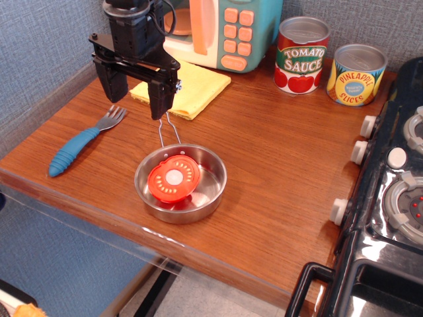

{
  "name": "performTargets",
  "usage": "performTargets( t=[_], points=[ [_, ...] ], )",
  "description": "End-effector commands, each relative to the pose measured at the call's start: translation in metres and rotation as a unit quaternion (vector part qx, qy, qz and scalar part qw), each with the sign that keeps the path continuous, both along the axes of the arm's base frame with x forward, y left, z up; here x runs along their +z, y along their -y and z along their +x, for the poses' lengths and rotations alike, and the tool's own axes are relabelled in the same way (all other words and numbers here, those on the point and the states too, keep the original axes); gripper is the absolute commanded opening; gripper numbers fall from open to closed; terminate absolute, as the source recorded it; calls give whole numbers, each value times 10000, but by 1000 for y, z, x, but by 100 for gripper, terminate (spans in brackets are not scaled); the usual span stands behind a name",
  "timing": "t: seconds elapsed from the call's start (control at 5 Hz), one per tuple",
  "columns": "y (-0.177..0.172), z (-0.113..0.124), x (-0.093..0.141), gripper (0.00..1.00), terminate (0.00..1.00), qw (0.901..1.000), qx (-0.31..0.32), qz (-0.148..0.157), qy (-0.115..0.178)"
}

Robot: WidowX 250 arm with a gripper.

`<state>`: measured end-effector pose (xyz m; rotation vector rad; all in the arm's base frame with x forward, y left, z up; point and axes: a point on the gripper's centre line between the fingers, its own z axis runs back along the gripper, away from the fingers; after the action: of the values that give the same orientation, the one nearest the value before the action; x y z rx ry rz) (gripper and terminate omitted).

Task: Move the towel and place in front of two cans

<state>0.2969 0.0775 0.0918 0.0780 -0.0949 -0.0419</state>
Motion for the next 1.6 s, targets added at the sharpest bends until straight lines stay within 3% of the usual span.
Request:
performTargets(
  t=[0.0,0.6,1.0,1.4],
  points=[
    [0,0,0,100,0,10000,0,0,0],
    [-39,109,-4,100,0,9984,524,-125,167],
    [-43,137,-35,100,0,9989,456,-87,-70],
    [-33,133,-68,100,0,9988,377,-113,-285]
  ],
)
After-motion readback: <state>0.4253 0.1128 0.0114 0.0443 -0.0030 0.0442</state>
